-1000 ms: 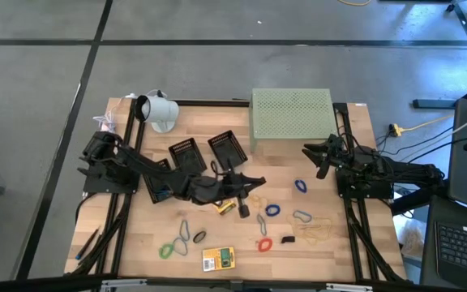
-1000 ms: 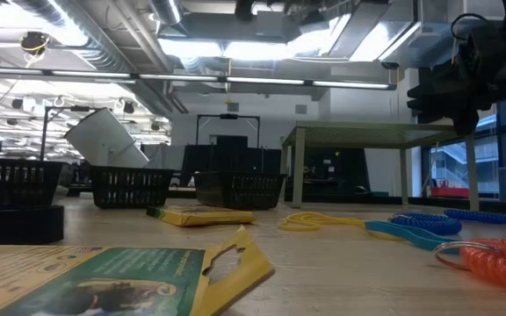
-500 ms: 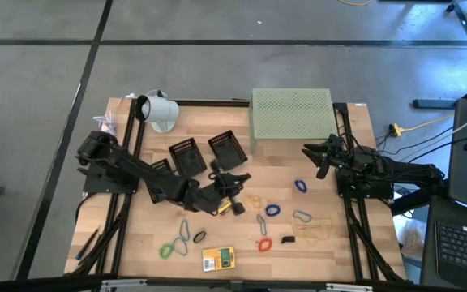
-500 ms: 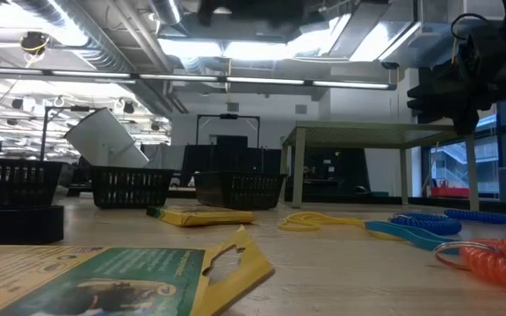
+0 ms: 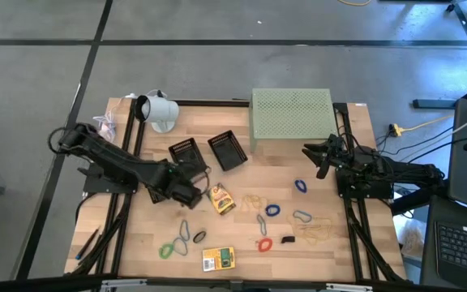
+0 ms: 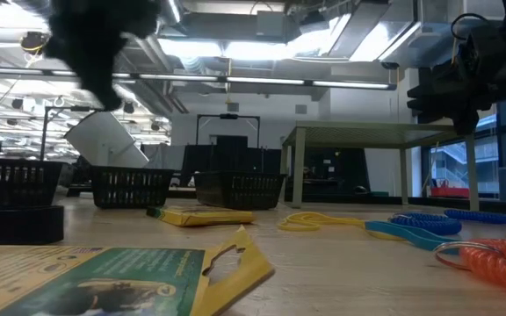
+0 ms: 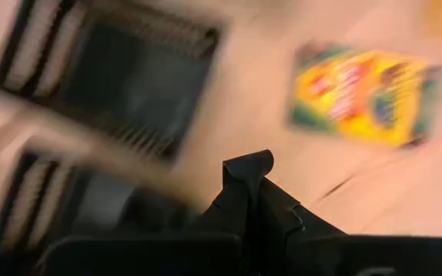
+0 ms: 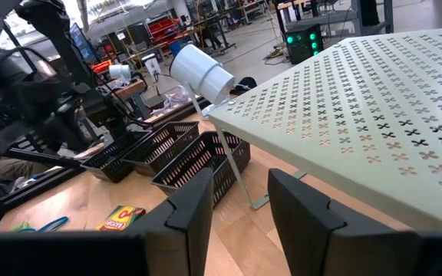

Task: Pick & Place Office Desk Supplies
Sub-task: Put the black rubber band into the left black basket

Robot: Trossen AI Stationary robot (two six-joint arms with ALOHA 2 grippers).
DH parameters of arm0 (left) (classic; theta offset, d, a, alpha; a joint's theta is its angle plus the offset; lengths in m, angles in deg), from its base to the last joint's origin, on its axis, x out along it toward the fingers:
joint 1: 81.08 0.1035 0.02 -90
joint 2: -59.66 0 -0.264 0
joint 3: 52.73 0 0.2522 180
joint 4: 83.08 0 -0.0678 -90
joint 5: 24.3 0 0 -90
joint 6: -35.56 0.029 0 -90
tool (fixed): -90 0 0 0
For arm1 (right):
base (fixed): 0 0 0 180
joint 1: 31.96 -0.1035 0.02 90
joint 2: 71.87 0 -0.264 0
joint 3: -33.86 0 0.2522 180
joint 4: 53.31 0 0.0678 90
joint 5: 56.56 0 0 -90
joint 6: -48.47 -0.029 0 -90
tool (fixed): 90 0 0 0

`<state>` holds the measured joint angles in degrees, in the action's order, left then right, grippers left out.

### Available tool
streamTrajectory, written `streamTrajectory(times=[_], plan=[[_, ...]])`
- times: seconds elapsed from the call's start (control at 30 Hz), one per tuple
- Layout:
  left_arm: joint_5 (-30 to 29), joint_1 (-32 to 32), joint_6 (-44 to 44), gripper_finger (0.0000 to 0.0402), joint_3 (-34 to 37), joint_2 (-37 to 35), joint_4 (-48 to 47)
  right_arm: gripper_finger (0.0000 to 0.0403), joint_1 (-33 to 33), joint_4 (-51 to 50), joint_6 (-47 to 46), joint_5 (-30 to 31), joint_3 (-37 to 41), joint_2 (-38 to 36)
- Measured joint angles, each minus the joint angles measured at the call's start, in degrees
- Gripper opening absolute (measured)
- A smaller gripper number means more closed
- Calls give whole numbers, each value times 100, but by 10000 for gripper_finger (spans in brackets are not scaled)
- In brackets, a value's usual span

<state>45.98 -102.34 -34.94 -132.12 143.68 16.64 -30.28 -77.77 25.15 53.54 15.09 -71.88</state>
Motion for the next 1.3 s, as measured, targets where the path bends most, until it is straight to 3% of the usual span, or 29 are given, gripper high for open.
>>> streamTrajectory(times=[0.17, 0.4, 0.8, 1.03, 1.3], plan=[[224, 0, -91, 14, 0, -157, -1129, 131, 0, 0, 13, 0, 0, 0], [1029, 81, -32, 68, 2, -139, -1776, 131, 0, 1, 11, -2, 0, 0], [793, 79, -229, 140, 2, -139, -1754, 131, 0, 0, 7, -4, 0, 0], [695, -86, -229, 137, 2, -98, -142, 131, 0, 1, -4, -4, 0, 0], [446, -596, 404, 143, 2, 541, 1953, 131, 0, 1, -4, -20, 0, 0]])
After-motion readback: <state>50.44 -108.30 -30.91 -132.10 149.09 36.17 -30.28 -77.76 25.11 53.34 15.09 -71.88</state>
